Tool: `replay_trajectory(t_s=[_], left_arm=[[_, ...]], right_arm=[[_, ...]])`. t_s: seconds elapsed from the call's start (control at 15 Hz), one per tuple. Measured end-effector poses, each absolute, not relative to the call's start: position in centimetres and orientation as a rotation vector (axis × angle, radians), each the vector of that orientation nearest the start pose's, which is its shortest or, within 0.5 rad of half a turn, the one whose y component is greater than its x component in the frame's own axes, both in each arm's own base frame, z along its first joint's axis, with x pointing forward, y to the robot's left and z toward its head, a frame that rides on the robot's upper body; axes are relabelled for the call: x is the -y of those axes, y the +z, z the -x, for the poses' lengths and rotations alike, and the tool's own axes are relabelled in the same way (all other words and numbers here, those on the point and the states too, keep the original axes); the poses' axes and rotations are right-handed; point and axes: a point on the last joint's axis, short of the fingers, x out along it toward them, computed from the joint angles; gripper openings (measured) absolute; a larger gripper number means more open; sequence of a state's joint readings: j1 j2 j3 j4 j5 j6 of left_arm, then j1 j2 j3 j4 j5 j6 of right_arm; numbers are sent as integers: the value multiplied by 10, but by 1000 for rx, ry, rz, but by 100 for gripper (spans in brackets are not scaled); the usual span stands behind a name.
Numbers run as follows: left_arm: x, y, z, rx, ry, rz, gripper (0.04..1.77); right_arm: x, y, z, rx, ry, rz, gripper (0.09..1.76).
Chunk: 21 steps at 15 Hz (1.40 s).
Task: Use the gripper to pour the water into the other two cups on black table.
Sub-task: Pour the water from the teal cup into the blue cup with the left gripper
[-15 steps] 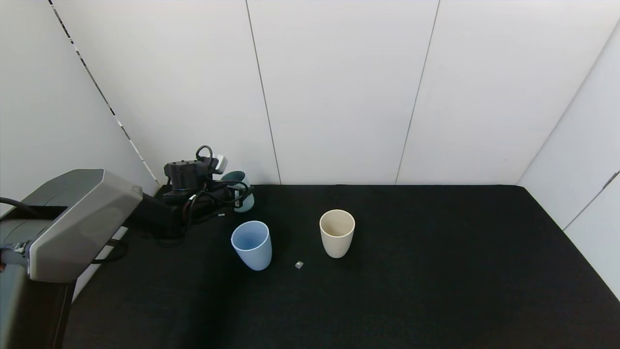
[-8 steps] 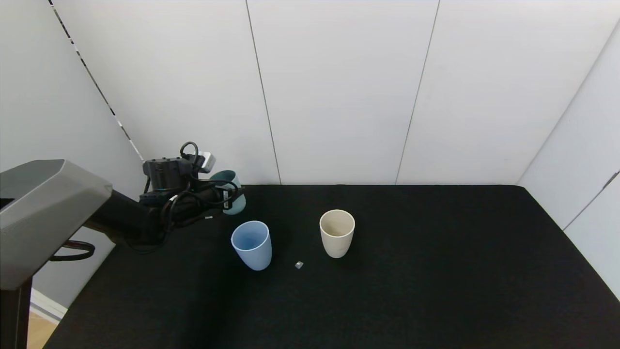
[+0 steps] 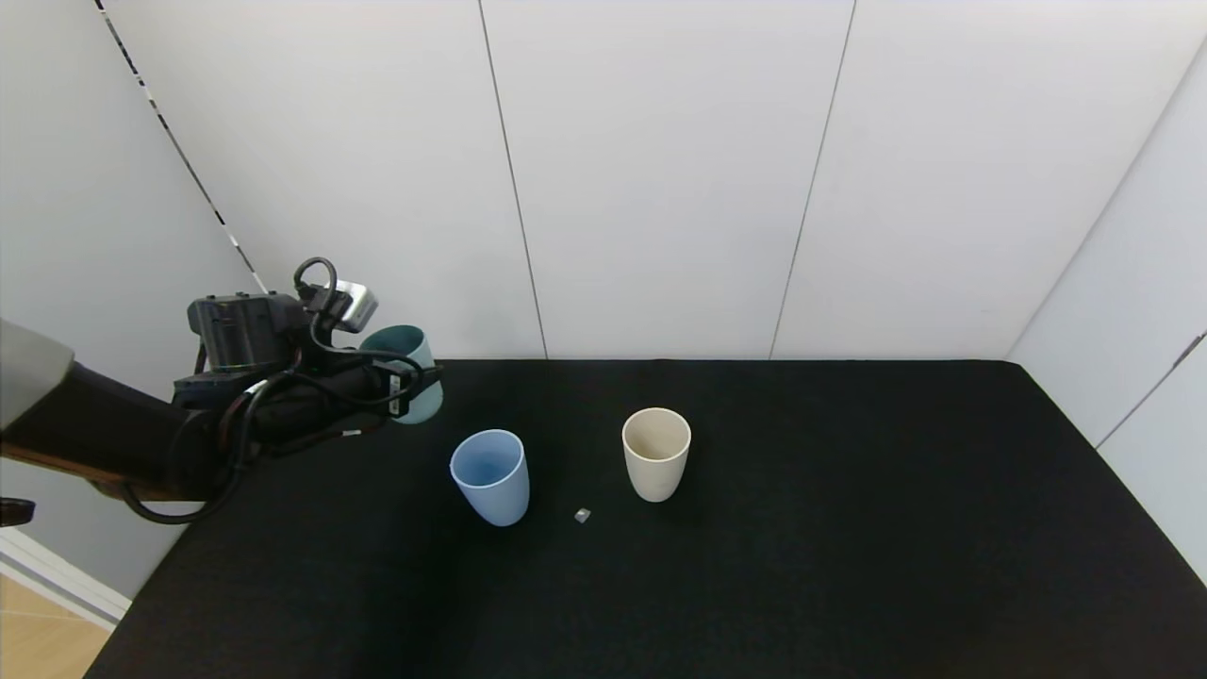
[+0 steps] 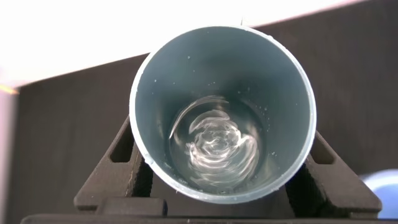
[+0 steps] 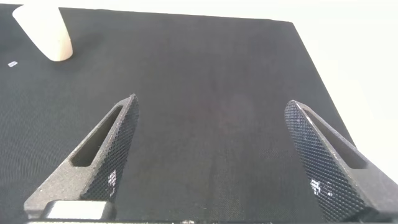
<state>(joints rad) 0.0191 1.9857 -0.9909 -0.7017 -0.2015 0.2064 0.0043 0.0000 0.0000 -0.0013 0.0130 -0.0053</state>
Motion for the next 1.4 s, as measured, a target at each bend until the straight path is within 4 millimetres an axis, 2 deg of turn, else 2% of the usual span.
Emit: replay_trajectory(t_s=[0.4, 0.8, 1.07, 1.4], left_arm=[[-6, 164, -332, -325, -229, -296, 117], [-5, 181, -299, -386, -271, -446, 117], [-3, 189, -288, -417, -262, -556, 117], [2, 184, -288, -447, -288, -630, 117]], right_arm=[[0, 76, 23, 1, 17, 6, 171], [0, 76, 23, 1, 17, 6, 171], [0, 76, 23, 1, 17, 6, 171], [0, 76, 23, 1, 17, 6, 171]])
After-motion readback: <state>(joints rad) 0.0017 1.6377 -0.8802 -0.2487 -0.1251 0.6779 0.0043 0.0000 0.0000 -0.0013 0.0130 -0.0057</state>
